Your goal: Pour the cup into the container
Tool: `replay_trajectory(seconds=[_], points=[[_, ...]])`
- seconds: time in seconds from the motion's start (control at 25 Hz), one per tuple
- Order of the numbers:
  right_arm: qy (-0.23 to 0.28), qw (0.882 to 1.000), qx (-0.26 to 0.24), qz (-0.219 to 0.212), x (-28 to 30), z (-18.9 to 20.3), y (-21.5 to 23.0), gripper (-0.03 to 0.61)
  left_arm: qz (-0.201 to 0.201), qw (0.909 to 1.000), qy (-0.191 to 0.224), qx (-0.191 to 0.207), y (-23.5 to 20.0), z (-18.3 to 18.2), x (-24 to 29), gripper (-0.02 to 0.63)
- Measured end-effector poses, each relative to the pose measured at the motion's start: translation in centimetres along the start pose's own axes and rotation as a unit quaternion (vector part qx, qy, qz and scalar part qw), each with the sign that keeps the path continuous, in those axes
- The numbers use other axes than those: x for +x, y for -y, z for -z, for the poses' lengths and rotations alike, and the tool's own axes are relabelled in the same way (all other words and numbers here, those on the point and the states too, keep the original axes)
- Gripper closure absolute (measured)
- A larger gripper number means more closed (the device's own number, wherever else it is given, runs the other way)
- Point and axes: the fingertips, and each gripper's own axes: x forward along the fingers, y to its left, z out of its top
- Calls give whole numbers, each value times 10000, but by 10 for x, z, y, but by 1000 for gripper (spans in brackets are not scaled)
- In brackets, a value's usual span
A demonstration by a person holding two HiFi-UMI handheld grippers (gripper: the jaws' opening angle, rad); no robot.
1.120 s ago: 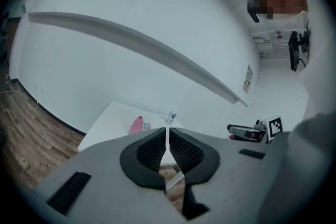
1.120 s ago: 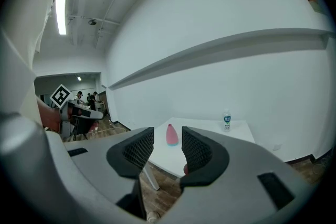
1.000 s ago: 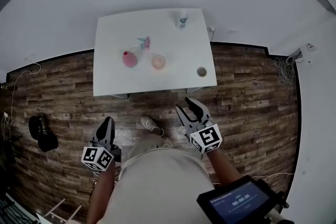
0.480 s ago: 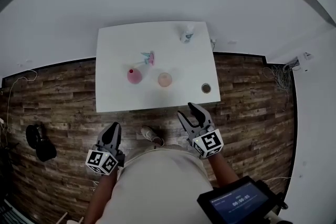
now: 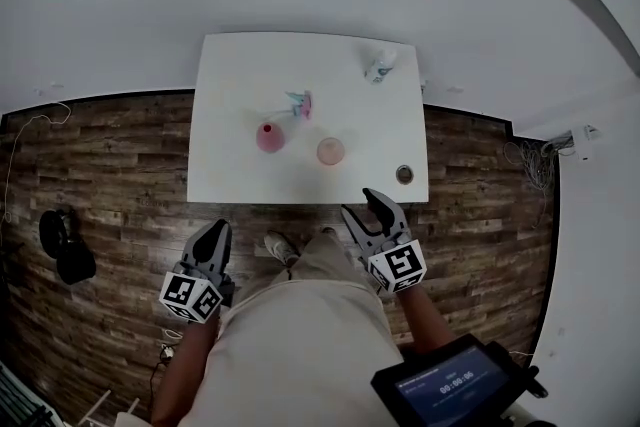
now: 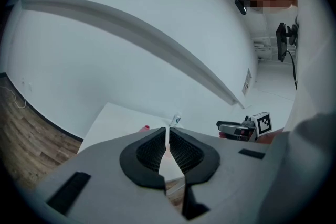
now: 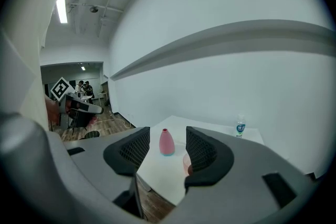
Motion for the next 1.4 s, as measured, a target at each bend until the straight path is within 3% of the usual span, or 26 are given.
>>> replay_trajectory(seconds=[0.36,1.04,1.4], points=[[-303,9975,-539,-340,16,5,-19,360,-324,9992,205,-141,-11,3,-33,600],[-777,9803,-1105,-1443,89,24,54,350,-1281,9911,326,-146,0,-10,29,600],[-816,9664,-1288,-2072,104,17,54,350,-1815,9825,352,-244,16,-20,30,600]])
